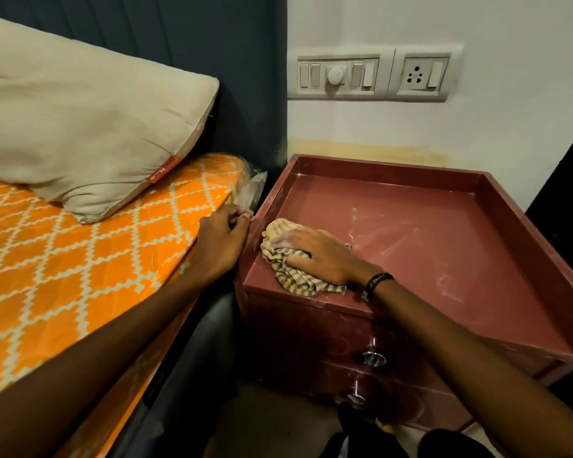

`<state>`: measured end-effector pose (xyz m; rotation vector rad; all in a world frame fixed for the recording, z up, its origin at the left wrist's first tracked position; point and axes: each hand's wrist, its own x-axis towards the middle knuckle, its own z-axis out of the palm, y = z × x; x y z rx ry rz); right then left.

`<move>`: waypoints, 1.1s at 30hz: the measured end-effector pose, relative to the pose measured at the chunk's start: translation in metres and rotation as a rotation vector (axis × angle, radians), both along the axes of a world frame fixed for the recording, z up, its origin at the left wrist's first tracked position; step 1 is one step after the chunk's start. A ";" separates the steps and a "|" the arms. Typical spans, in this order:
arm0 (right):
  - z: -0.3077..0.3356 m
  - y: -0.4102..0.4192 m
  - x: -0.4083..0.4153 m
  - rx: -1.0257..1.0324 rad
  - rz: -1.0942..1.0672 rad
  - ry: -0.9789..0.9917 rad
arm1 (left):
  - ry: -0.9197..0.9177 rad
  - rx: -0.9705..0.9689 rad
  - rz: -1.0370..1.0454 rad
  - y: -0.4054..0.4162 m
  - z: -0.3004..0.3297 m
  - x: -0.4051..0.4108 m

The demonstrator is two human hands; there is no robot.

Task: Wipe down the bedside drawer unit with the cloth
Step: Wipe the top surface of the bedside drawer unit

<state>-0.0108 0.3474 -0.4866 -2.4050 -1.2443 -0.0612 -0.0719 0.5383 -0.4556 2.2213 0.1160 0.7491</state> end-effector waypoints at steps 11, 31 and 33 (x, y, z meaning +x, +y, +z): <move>-0.008 0.021 -0.033 0.050 -0.101 -0.093 | 0.030 -0.044 0.047 0.001 0.001 0.004; -0.001 0.008 -0.051 0.066 0.051 0.014 | 0.019 -0.122 0.047 -0.008 0.008 -0.002; -0.003 0.014 -0.050 0.071 -0.061 -0.007 | 0.008 -0.106 0.049 -0.008 0.007 -0.003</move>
